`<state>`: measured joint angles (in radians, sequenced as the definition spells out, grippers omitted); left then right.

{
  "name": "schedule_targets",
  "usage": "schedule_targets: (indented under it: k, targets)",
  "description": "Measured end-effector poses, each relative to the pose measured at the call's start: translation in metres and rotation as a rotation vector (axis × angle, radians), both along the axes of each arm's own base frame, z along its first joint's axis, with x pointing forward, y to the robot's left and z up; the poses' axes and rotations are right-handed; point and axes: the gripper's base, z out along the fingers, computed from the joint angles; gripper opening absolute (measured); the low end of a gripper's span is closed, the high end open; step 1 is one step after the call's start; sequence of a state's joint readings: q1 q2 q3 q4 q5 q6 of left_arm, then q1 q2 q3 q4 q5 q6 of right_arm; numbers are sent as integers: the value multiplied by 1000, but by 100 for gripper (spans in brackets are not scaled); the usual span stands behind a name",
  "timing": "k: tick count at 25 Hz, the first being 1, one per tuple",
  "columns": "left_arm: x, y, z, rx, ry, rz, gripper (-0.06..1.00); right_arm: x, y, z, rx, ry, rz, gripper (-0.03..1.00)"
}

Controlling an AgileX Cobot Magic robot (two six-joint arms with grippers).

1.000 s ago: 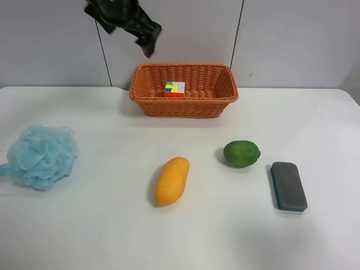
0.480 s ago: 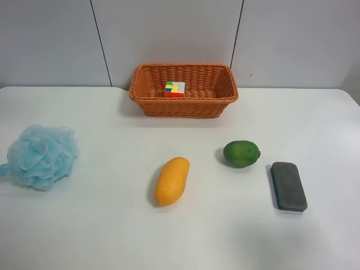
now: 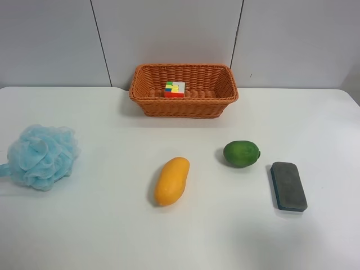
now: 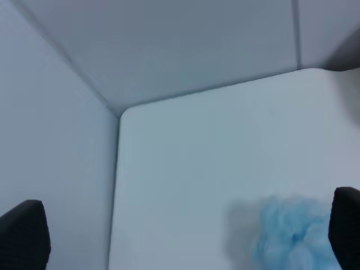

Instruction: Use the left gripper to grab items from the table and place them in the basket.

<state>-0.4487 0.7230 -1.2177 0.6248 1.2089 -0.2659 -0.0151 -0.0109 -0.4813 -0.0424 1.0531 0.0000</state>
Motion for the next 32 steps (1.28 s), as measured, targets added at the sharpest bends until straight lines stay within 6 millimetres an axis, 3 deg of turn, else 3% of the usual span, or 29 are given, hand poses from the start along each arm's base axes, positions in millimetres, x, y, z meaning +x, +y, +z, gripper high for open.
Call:
schedule_targets:
  k: [3,6,12,22,32]
  targets:
    - [-34,18,-24,-43,-16,93,99,0,0,0,0,0,0,99]
    - [-61,25,-49,-109,-21,176,99,0,0,0,0,0,0,99]
    - [-96,11,-100,-267,-14,188,99,0,0,0,0,0,0,99]
    - [-91,-8,-171,-367,-4,67,99,0,0,0,0,0,0,99]
    - [-90,-8,-174,-365,5,61,99,0,0,0,0,0,0,99]
